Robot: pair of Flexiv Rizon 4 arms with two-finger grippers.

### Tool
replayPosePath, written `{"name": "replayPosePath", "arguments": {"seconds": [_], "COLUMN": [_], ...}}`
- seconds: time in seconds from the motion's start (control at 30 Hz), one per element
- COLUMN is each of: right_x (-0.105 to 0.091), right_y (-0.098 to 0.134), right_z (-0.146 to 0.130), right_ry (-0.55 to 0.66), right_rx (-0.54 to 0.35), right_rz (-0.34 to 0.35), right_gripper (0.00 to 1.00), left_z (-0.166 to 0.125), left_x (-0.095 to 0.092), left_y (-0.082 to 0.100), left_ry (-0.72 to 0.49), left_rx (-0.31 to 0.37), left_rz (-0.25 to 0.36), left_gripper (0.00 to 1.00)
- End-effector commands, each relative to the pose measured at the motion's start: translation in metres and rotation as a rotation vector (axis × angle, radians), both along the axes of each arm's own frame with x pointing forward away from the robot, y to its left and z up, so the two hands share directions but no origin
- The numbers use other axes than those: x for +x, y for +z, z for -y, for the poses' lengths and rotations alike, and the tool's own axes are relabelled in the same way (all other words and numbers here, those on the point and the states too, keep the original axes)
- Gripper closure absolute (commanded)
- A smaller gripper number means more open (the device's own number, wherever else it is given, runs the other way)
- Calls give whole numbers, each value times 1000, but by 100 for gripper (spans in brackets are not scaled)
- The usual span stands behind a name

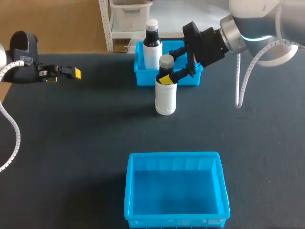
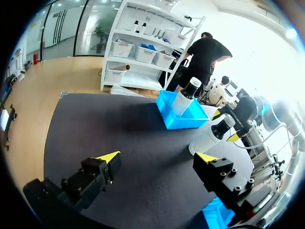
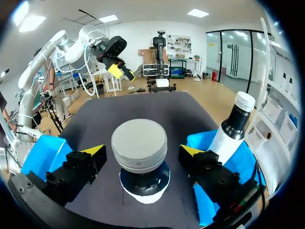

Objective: Pick up the bottle, and place it in the far bin if it is heavy, or in the near bin if it is light.

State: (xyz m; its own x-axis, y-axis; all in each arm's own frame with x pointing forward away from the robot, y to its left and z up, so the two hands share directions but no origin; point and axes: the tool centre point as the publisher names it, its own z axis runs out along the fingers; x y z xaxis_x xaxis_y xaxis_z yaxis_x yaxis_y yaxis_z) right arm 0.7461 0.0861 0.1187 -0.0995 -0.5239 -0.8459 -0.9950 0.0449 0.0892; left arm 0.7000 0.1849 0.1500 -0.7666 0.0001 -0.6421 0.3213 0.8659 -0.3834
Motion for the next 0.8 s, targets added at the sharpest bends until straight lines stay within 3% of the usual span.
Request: {"name": "replayPosePath", "arguments": {"seconds": [0.03, 0.27, 0.7, 0.77, 0.8], "right_x": [0, 0, -2, -3, -4], "right_y": [1, 2, 0, -1, -1], "right_z": [2, 4, 2, 1, 1], "right_ry": [-2, -7, -3, 0, 1], "right_rx": [-1, 0, 6, 9, 9], "right_rz": [0, 2, -2, -1, -1], "right_gripper": [11, 50, 56, 70, 84], "left_z": [0, 0, 0, 0, 0], "left_x": [0, 0, 0, 0, 0], "left_y": [0, 0, 0, 0, 0], "left_ry": [0, 0, 0, 0, 0], "left_rx": [0, 0, 0, 0, 0], "left_rz": [0, 0, 0, 0, 0], "left_gripper": [0, 0, 0, 0, 0]}}
